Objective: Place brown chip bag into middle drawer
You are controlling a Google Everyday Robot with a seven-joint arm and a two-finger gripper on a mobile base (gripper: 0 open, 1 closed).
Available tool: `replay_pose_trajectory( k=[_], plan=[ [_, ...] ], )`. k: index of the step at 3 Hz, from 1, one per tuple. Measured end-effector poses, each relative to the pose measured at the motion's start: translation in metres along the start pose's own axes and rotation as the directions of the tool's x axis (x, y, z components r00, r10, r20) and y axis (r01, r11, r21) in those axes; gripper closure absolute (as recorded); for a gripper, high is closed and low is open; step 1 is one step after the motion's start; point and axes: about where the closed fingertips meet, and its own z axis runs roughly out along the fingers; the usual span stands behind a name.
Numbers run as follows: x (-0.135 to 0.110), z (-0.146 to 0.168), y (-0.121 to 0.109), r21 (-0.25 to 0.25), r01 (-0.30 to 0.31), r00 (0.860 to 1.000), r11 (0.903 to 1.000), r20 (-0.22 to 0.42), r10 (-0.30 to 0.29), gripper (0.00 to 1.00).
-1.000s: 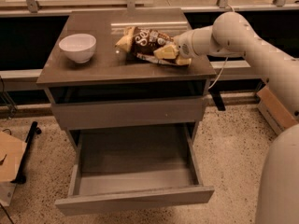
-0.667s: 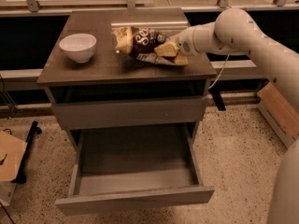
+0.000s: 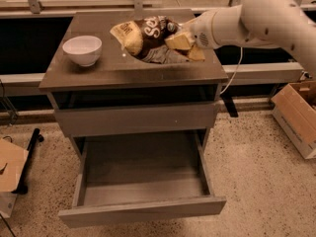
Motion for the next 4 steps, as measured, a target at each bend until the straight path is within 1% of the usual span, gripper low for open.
replay_pose_trajectory(
  k=[1, 2, 3, 4],
  plan=[
    [-0.009, -0.045, 0.037, -0.020, 0.072, 0.997, 0.9972, -0.021, -0.072, 1.00],
    [0.013, -0.072, 0.083, -0.097, 0.089, 0.994, 0.9913, -0.052, -0.094, 1.00],
    [0.059, -0.077, 0.123, -0.189, 0.035, 0.994, 0.9814, -0.095, -0.054, 1.00],
    [0.118, -0.059, 0.151, -0.270, -0.065, 0.986, 0.9606, -0.165, 0.021, 1.00]
  ],
)
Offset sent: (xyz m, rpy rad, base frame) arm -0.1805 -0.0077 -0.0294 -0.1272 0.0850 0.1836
